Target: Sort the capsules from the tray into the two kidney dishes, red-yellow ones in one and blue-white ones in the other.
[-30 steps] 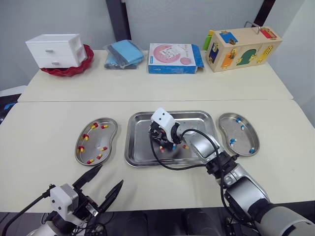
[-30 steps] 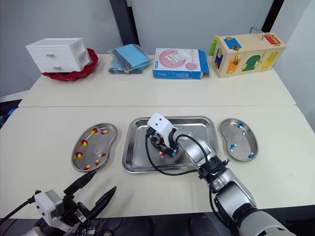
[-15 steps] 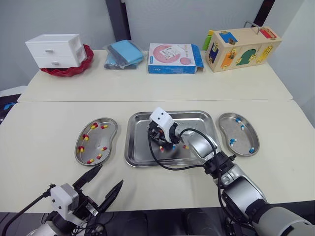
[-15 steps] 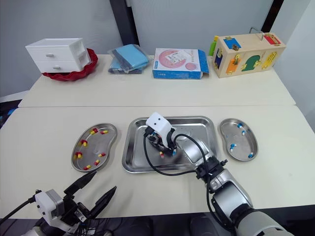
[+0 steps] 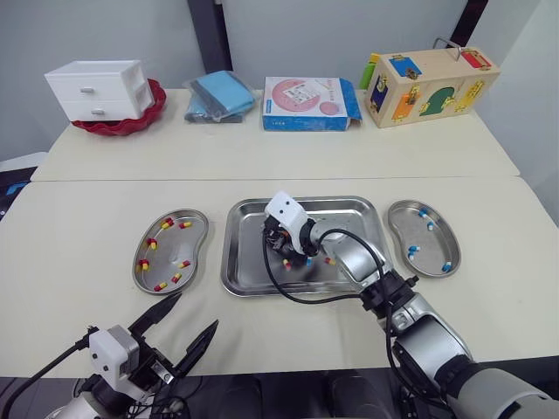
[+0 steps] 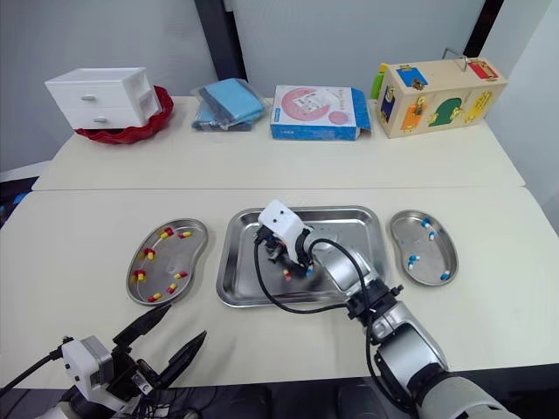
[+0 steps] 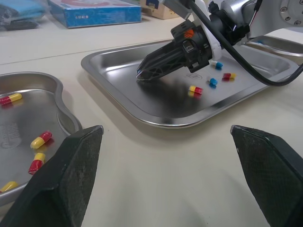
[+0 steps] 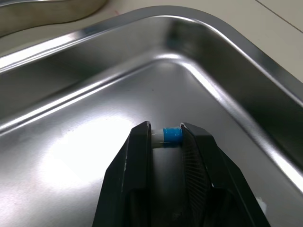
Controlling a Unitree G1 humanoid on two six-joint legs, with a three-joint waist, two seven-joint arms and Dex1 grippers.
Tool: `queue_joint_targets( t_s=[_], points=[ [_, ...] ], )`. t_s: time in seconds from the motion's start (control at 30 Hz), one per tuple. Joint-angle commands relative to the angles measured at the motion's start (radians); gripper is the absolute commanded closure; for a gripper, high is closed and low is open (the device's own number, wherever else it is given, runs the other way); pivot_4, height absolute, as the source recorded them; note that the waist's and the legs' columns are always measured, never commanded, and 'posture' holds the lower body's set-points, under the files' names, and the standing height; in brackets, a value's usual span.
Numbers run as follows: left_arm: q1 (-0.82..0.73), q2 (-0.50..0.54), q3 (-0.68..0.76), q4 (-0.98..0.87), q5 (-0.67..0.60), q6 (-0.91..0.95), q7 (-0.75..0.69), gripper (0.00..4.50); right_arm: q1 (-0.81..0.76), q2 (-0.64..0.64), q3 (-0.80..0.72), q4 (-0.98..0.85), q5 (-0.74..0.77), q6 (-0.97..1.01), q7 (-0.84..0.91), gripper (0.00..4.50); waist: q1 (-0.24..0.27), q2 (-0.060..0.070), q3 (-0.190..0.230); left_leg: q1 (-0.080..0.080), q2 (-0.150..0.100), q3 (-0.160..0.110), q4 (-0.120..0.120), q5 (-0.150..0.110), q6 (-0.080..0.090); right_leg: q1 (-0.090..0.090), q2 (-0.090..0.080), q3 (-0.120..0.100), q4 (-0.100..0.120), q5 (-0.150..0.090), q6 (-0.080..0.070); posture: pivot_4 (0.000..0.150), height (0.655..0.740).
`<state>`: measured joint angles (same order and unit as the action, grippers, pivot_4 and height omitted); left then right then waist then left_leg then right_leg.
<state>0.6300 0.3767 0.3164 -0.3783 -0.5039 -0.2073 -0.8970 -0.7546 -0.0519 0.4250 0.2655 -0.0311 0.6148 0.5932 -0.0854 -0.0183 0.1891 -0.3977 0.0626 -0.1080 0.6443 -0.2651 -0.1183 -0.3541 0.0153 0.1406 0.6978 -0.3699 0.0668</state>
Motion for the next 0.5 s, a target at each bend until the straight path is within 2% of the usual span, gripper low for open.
queue_joint_targets(
  t_s=[0.03, 0.2, 0.37, 0.5],
  points=[
    [0.017, 0.028, 0.005, -0.016, -0.018, -0.026, -0.041, 0.00, 0.026, -0.061, -0.022, -0.199, 0.053, -0.026, 0.095, 3.85, 0.001, 0.000, 0.000, 0.000, 0.000, 0.000, 0.000, 0.000, 0.000, 0.000, 0.000, 0.000, 0.000, 0.000, 0.000, 0.150, 0.7400],
    [0.008, 0.077, -0.020, 0.002, -0.019, -0.071, -0.146, 0.00, 0.132, -0.259, -0.159, -0.502, 0.196, 0.045, 0.229, 3.85, 0.010, 0.001, 0.001, -0.001, 0.000, -0.001, 0.000, 0.000, 0.000, 0.000, 0.000, -0.001, -0.001, 0.000, 0.000, 0.150, 0.7400],
    [-0.047, 0.122, -0.065, 0.020, -0.024, -0.084, -0.225, 0.00, 0.274, -0.481, -0.358, -0.669, 0.323, 0.099, 0.313, 3.85, 0.019, 0.001, 0.001, -0.001, 0.000, -0.001, 0.000, 0.000, 0.000, 0.001, 0.000, -0.001, -0.002, 0.000, 0.000, 0.150, 0.7400],
    [-0.073, 0.151, -0.091, 0.025, -0.035, -0.078, -0.272, 0.00, 0.389, -0.624, -0.538, -0.720, 0.404, 0.134, 0.341, 3.85, 0.025, 0.002, 0.001, -0.001, -0.001, 0.001, 0.000, 0.000, 0.000, 0.001, 0.000, 0.000, -0.002, 0.000, 0.000, 0.150, 0.7400]
  ],
)
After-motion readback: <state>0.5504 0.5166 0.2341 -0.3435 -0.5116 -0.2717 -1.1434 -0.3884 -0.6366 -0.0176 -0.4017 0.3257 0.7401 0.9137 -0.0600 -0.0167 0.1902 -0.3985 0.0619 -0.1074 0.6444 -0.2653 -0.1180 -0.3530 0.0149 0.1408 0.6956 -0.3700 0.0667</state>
